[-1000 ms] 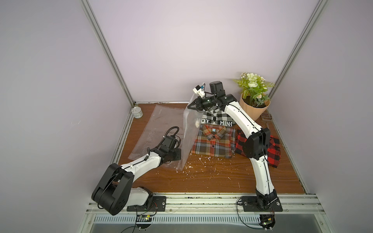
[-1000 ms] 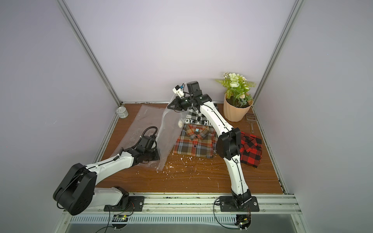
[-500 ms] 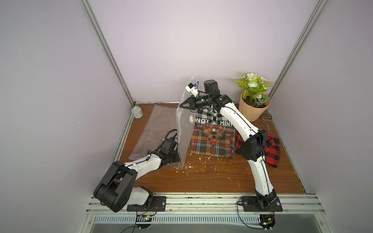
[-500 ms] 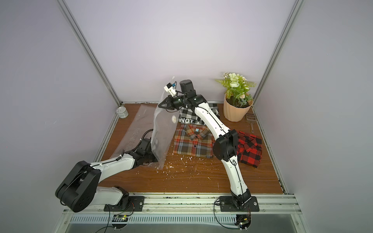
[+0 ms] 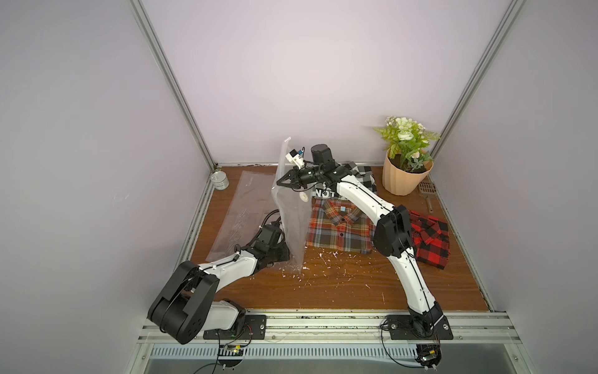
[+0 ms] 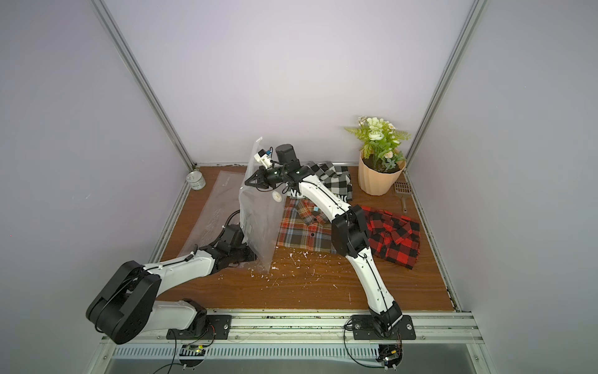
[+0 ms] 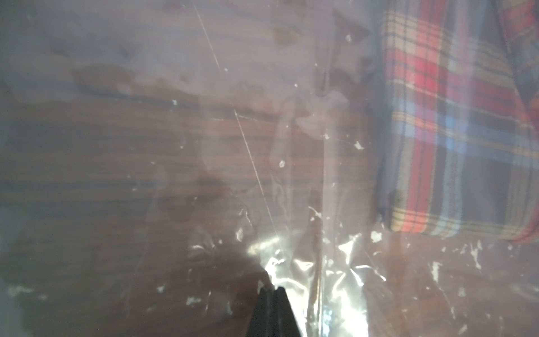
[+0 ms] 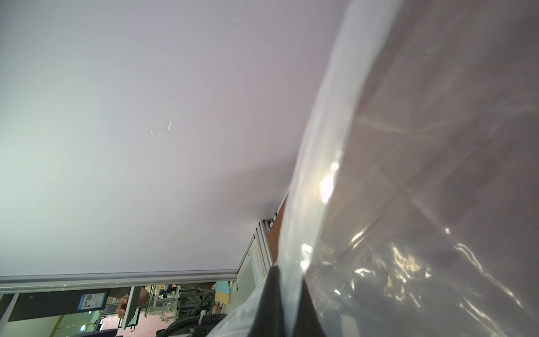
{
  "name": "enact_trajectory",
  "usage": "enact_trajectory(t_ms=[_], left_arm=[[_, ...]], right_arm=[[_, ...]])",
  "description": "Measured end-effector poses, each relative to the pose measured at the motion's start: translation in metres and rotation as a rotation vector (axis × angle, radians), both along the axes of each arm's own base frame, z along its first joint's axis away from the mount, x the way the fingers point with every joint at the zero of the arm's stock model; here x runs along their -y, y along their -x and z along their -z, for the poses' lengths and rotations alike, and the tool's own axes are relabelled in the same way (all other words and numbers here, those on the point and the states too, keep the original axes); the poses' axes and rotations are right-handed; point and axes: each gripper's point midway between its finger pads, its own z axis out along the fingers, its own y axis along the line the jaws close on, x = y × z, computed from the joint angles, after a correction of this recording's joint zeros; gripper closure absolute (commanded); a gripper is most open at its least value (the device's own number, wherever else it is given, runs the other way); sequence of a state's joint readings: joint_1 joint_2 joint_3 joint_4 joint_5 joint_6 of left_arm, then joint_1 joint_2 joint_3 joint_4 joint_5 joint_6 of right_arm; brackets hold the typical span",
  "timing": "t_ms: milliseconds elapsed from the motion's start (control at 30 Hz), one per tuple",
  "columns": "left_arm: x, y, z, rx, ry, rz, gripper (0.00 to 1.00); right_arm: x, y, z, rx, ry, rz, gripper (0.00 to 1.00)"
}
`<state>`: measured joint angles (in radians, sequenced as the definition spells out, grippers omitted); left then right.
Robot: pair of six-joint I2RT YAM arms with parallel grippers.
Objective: Take the shirt out of the vacuum bag
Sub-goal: Adjust the vacuum bag at the center of the board.
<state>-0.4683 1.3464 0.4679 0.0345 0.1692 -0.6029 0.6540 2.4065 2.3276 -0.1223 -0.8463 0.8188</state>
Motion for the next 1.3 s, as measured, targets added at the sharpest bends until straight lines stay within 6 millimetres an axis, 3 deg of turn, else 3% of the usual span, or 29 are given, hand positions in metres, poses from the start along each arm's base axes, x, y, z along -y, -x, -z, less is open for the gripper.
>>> enact_trajectory(t_ms=[267,533,733,867,967,1067,1300], left_arm=[[0.001,0.001,0.000,-0.005,0.011,0.003,0.99],[-0.002,0.004,0.000,-0.003,0.041,-0.011,0.99],[-0.006,0.007,-0.001,-0.016,0.052,-0.022,0.99],[-0.008,0.010,-0.002,-0.029,0.062,-0.030,0.99],[-0.006,0.012,-0.014,-0.010,0.093,-0.031,0.99],[-0.003,0.008,-0.038,0.052,0.150,-0.037,0.99],[-0.014,0.007,-0.087,0.157,0.208,-0.090,0.99]], right_arm=[[-0.021,-0.010,-0.010,-0.046,-0.145,0.024,1.00],[-0.046,0.002,-0.033,-0.060,-0.290,0.007,1.00],[-0.058,0.013,-0.025,-0.089,-0.317,-0.007,0.98],[-0.062,0.017,-0.005,-0.106,-0.305,-0.007,0.98],[-0.063,0.017,0.021,-0.138,-0.278,0.006,0.98],[-0.063,0.018,0.043,-0.169,-0.244,0.020,0.98],[-0.064,0.017,0.046,-0.156,-0.242,0.033,0.98]])
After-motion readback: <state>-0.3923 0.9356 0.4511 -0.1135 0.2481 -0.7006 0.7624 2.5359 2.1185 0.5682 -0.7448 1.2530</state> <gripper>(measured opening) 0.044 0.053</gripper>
